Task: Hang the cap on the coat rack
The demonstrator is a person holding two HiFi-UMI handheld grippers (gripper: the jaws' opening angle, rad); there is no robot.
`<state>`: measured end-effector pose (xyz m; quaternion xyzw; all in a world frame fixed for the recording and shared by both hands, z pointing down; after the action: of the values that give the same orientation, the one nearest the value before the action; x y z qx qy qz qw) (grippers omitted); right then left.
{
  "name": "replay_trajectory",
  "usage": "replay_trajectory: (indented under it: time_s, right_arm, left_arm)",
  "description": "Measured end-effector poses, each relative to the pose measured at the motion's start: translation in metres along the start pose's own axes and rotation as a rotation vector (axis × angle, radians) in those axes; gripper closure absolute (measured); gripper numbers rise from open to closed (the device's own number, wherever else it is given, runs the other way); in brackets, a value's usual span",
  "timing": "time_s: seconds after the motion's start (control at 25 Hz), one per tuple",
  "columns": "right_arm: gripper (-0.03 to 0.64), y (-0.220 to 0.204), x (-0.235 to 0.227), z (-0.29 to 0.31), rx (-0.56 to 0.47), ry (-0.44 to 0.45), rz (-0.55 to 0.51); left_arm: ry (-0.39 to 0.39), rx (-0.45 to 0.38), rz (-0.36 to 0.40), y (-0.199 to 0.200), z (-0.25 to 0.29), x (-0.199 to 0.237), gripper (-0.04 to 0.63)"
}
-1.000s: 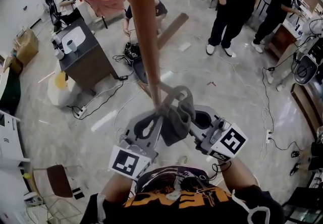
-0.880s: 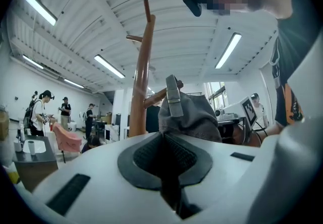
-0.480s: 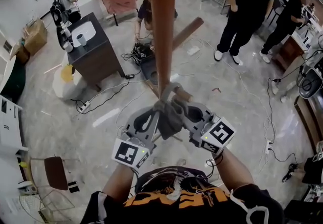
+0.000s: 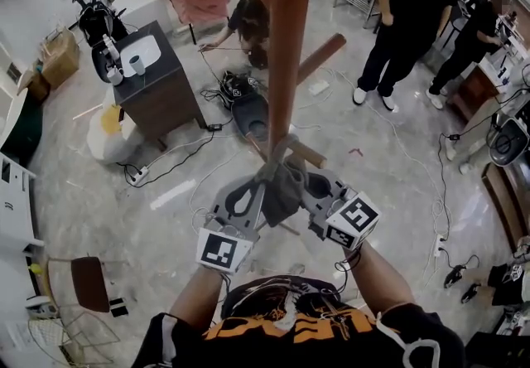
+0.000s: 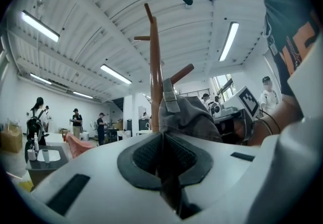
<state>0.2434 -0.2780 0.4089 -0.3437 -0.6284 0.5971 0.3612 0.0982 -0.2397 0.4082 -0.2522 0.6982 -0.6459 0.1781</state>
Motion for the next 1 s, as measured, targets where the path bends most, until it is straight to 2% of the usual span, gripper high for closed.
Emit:
replay_trajectory:
  time_s: [0.12, 0.24, 0.44, 0.6, 0.8, 1.0]
  right_arm:
    - [0.57, -0.003, -0.002, -0.005, -0.011, -0.027, -0.02]
    - [0.505, -0.004, -0.002, -0.008, -0.014, -0.045, -0.027]
    - [0.432, -0.001, -0.002, -0.016, -0.001, -0.078, -0.044]
    - [0.366, -0.003, -0.004, -0.024, 0.005, -0.101, -0.047]
    - [0.338, -0.001, -0.011, -0.039, 0.018, -0.121, -0.077]
    - [0.337, 0.01, -0.017, -0.065, -0.001, -0.166, -0.071]
  left_arm:
    - [-0.034, -0.011, -0.028, -0.004, 0.0, 0.0, 0.557]
    - [-0.032, -0.009, -0.021, -0.005, -0.002, 0.004, 0.511]
    - [-0.03, -0.011, -0.035, -0.004, -0.007, 0.007, 0.491]
    - [-0.036, 0.028, -0.023, -0.009, -0.018, 0.015, 0.46]
    - [-0.017, 0.032, -0.039, -0.002, -0.024, 0.024, 0.448]
    - [-0.037, 0.056, -0.011, 0.014, -0.037, 0.021, 0.449]
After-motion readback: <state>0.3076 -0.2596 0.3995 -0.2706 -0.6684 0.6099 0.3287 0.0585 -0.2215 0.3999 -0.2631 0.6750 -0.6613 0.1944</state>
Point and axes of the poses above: the fingertips, and each gripper's own axes: z forward along the fingers, x to its left, y out of its top, the point moved 7 cm from there along -z, backward along the fingers, and after that the axes turned 8 degrees about -z, right-handed, at the moved point
